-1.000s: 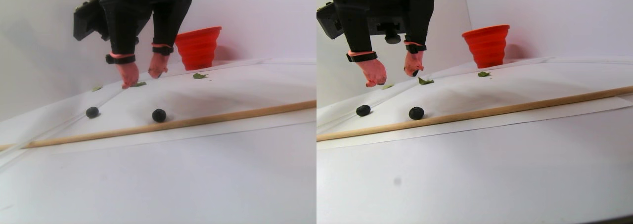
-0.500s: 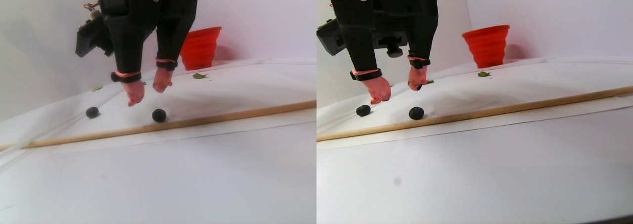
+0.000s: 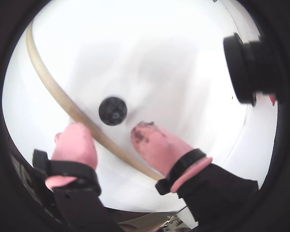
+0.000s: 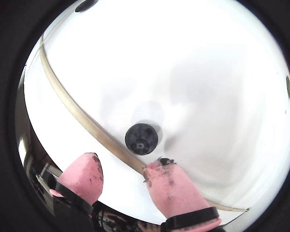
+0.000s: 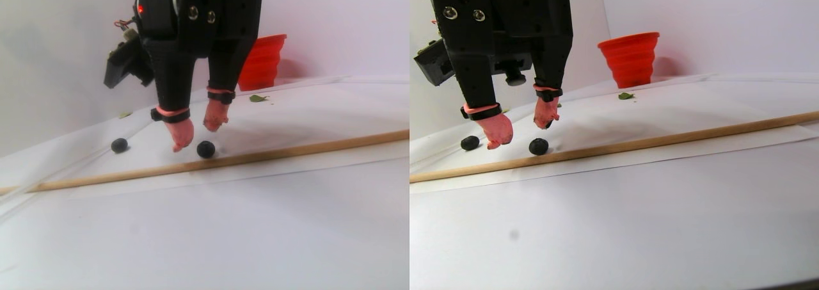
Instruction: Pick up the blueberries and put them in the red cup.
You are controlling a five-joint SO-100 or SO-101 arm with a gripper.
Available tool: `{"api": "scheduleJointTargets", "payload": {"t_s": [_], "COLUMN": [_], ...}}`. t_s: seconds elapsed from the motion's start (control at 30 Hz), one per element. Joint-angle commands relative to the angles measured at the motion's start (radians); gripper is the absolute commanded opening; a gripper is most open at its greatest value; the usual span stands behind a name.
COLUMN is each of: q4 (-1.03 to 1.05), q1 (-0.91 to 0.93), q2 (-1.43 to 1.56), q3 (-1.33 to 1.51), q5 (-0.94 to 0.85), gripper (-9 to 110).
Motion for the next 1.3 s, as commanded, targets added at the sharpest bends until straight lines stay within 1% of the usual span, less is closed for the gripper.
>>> {"api": "scheduleJointTargets", "payload": {"t_s": [0.0, 0.3, 0.7, 1.0, 1.27], "q4": [-0.029, -0.127, -0.143, -0.144, -0.196], "q1": [0.003, 0.0, -0.012, -0.002, 0.006], "q2": [-0.011, -0.115, -0.138, -0.161, -0.216], "q3": [-0.034, -0.077, -0.074, -0.06, -0.057], "q5": [-0.009, -0.006, 0.008, -0.015, -0.028], "gripper": [17, 17, 17, 17, 17]}}
